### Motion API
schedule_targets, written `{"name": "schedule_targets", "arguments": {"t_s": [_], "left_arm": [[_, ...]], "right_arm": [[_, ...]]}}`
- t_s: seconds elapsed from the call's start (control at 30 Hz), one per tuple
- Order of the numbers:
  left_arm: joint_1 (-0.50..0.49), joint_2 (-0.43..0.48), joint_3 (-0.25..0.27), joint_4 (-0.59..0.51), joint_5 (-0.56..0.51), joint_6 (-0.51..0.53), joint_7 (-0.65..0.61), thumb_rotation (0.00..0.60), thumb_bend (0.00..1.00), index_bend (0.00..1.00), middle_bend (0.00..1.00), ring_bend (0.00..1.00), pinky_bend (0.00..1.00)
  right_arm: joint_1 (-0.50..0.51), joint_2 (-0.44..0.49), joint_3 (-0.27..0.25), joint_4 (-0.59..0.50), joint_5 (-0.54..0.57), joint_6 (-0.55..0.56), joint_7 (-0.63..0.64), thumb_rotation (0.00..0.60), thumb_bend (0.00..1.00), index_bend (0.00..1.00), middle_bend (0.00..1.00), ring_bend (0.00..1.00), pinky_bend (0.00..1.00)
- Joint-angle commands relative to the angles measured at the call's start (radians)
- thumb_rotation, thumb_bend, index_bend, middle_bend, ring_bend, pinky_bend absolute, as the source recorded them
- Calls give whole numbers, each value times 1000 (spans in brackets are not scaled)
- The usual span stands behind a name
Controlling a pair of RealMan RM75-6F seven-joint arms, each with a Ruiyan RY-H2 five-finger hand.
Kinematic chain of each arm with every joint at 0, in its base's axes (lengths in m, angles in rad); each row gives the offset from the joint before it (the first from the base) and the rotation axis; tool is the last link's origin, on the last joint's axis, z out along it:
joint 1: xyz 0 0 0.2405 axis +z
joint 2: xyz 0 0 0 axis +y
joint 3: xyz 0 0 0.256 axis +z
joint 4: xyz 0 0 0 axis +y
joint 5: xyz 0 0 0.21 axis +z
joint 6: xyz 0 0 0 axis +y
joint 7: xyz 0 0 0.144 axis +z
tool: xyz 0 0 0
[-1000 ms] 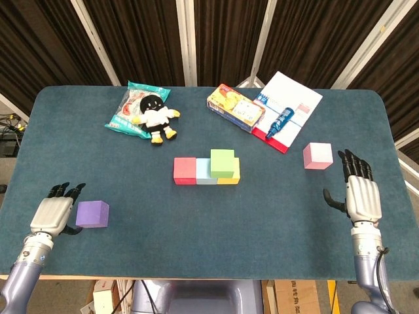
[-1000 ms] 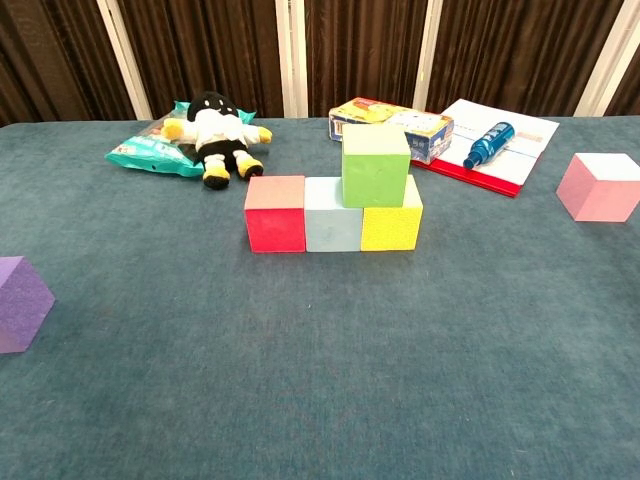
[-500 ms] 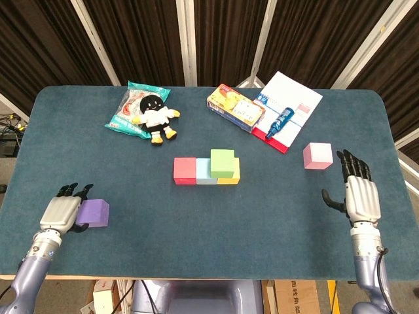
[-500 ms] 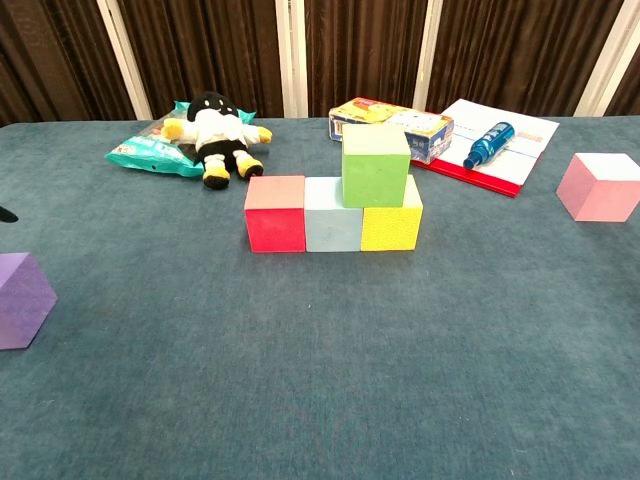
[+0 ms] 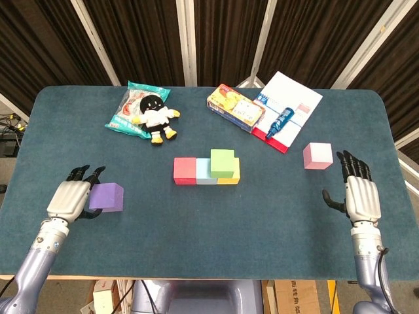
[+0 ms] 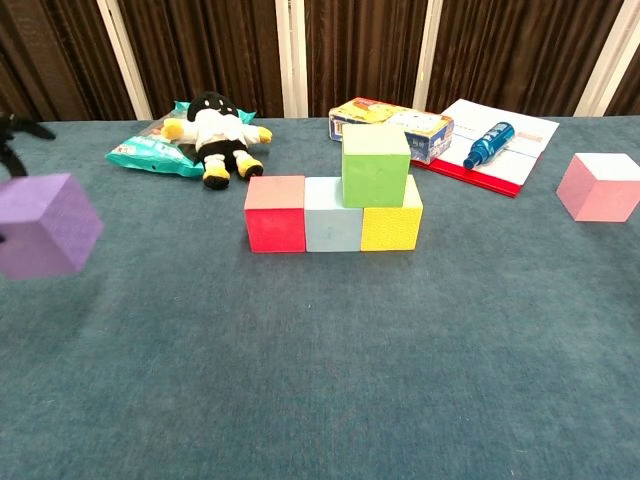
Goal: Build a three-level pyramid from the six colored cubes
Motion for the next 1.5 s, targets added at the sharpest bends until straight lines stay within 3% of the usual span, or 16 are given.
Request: {"name": "schedule_targets", "arguments": {"t_s": [0.03, 0.27, 0.6, 0.97, 1.5], "left_arm": [[-33, 22, -41, -46, -21, 0, 11, 600, 314, 0, 344, 10, 16], [-139, 37, -130, -81, -144, -46, 49, 600, 314, 0, 353, 10, 16], [-394, -62, -213, 27, -455, -112, 208, 600, 315, 0, 356, 11, 16], [-605, -210, -241, 167, -706, -80, 329, 600, 315, 4, 374, 21, 16], [-753, -324, -227, 284, -843, -47, 426, 600, 314, 3, 375, 20, 16]], "right_arm": [[-1, 5, 9, -2, 7, -2, 1, 600, 363, 0, 0, 0, 0], [-6, 9, 22, -1, 6, -7, 13, 600, 363, 0, 0, 0, 0], [-11, 15, 38, 1, 17, -27, 41, 600, 363, 0, 0, 0, 0], [-14, 29, 61, 7, 45, -58, 83, 600, 363, 0, 0, 0, 0], [-16, 45, 76, -3, 62, -95, 126, 600, 362, 0, 0, 0, 0]]}}
